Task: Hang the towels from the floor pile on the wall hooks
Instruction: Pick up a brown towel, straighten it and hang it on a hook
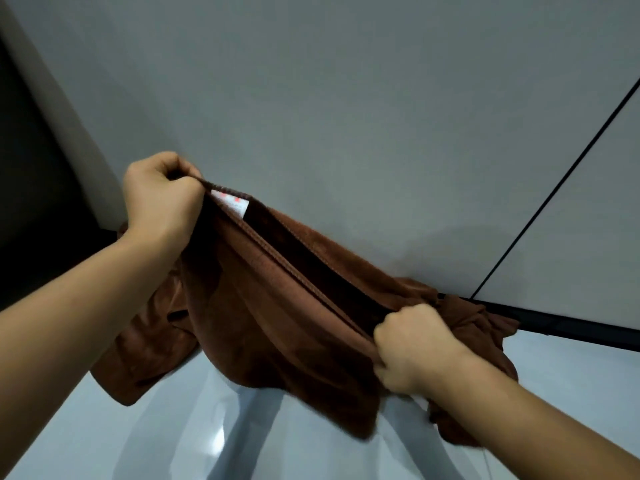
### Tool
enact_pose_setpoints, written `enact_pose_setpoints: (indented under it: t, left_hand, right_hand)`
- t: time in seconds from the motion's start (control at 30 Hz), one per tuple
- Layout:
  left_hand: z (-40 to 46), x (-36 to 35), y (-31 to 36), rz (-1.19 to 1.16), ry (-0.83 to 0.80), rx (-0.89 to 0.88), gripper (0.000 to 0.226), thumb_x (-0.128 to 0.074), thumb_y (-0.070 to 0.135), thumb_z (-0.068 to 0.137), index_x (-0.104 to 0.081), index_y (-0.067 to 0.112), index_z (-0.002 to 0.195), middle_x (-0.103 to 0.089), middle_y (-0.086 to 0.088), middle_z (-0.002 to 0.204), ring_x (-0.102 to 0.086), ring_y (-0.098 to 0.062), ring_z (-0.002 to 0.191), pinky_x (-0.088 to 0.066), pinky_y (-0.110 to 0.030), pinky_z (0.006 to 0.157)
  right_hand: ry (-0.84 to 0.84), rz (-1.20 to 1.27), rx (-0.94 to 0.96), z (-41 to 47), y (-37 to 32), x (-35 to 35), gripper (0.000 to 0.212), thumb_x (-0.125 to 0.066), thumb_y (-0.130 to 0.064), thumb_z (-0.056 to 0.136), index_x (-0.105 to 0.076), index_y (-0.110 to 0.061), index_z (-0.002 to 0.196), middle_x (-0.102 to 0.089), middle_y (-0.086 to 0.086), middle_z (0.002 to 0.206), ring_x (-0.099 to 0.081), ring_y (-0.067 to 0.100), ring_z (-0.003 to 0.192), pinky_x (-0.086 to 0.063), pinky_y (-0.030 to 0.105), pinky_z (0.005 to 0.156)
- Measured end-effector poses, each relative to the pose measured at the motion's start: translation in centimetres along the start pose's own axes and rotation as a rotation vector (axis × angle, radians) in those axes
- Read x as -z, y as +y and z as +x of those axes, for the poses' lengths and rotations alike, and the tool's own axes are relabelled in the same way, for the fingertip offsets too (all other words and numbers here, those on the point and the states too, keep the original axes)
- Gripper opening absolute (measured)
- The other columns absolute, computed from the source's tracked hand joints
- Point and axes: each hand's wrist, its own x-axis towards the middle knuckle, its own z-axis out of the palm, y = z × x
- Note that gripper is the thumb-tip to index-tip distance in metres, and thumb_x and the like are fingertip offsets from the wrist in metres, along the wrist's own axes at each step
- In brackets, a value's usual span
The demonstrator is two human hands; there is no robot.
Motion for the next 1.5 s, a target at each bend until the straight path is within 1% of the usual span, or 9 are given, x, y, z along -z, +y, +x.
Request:
enact_pose_setpoints:
  t: [0.2, 0.3, 0.4, 0.57, 0.63, 0.87, 1.07, 1.33, 1.5]
  left_hand:
    - [0.2, 0.5, -2.3, 0.038, 0.012, 0.073, 0.023, -0.036, 0.0, 0.058, -0.051, 0.017, 0.054, -0.049, 0.006, 0.043, -0.04, -0.014, 0.051, -0.032, -0.024, 0.052]
    - [0.5, 0.7, -2.7, 0.058, 0.038, 0.085, 0.027, -0.037, -0.004, 0.063, -0.051, 0.017, 0.055, -0.047, 0.001, 0.05, -0.039, -0.014, 0.051, -0.033, -0.024, 0.051]
    - [0.6, 0.9, -3.5, 0.076, 0.05, 0.104, 0.026, -0.037, -0.004, 0.065, -0.051, 0.016, 0.056, -0.048, 0.001, 0.05, -0.04, -0.017, 0.051, -0.033, -0.024, 0.051]
    - [0.9, 1.2, -4.3, 0.097, 0.081, 0.149, 0.024, -0.041, -0.002, 0.069, -0.051, 0.016, 0.056, -0.052, 0.012, 0.042, -0.041, -0.012, 0.052, -0.035, -0.024, 0.051]
    - [0.7, 1.2, -4.2, 0.105, 0.087, 0.148, 0.025, -0.041, -0.002, 0.07, -0.05, 0.016, 0.056, -0.051, 0.0, 0.051, -0.041, -0.012, 0.053, -0.034, -0.023, 0.051]
    - [0.3, 1.2, -3.7, 0.123, 0.072, 0.147, 0.025, -0.04, -0.005, 0.068, -0.053, 0.015, 0.059, -0.048, -0.004, 0.058, -0.042, -0.014, 0.055, -0.04, -0.028, 0.064]
    - [-0.5, 1.2, -3.2, 0.17, 0.078, 0.095, 0.023, -0.042, -0.005, 0.07, -0.062, 0.005, 0.075, -0.049, -0.001, 0.059, -0.048, -0.023, 0.073, -0.039, -0.027, 0.069]
    - [-0.7, 1.3, -3.5, 0.178, 0.076, 0.093, 0.021, -0.044, -0.005, 0.073, -0.062, 0.004, 0.077, -0.05, 0.0, 0.061, -0.049, -0.022, 0.075, -0.042, -0.025, 0.063]
    - [-0.8, 1.2, -3.3, 0.209, 0.07, 0.107, 0.02, -0.045, -0.004, 0.073, -0.061, 0.006, 0.076, -0.052, -0.008, 0.066, -0.049, -0.024, 0.077, -0.043, -0.03, 0.068]
  right_hand:
    - [0.202, 0.028, -0.1, -0.2, 2.1, 0.4, 0.04, -0.049, -0.047, 0.086, -0.06, -0.013, 0.104, -0.059, 0.008, 0.106, -0.054, 0.026, 0.1, -0.034, 0.03, 0.073]
    - [0.347, -0.002, -0.137, -0.2, 2.8, 0.6, 0.046, -0.073, -0.056, 0.062, -0.065, -0.012, 0.069, -0.06, 0.007, 0.068, -0.06, 0.026, 0.065, -0.045, 0.03, 0.052]
    - [0.516, 0.001, -0.152, 0.0, 3.6, 0.6, 0.056, -0.059, -0.071, 0.062, -0.058, -0.015, 0.052, -0.052, 0.001, 0.05, -0.053, 0.021, 0.045, -0.038, 0.024, 0.038]
    - [0.575, 0.067, -0.185, -0.5, 4.2, 1.9, 0.07, -0.017, -0.076, 0.08, -0.052, -0.018, 0.059, -0.05, -0.002, 0.057, -0.055, 0.021, 0.056, -0.038, 0.025, 0.048]
    - [0.546, 0.158, -0.191, -0.8, 4.1, 2.5, 0.061, -0.012, -0.072, 0.082, -0.044, -0.022, 0.067, -0.043, -0.005, 0.066, -0.054, 0.02, 0.07, -0.034, 0.027, 0.057]
    - [0.439, 0.242, -0.209, -1.2, 4.6, 3.4, 0.025, -0.031, -0.037, 0.098, -0.05, -0.022, 0.094, -0.039, -0.007, 0.084, -0.049, 0.016, 0.095, -0.035, 0.026, 0.072]
    - [0.531, 0.094, -0.251, -0.9, 4.2, 2.9, 0.019, -0.076, -0.022, 0.067, -0.06, -0.013, 0.06, -0.053, 0.0, 0.055, -0.056, 0.021, 0.053, -0.043, 0.025, 0.047]
    - [0.523, 0.445, -0.303, -0.5, 4.7, 4.4, 0.025, -0.035, -0.034, 0.097, -0.042, -0.021, 0.077, -0.043, -0.005, 0.079, -0.052, 0.023, 0.091, -0.043, 0.033, 0.079]
    - [0.577, 0.645, -0.33, -0.1, 5.0, 4.7, 0.036, -0.039, -0.029, 0.097, -0.036, -0.019, 0.063, -0.044, -0.004, 0.065, -0.051, 0.024, 0.074, -0.032, 0.031, 0.064]
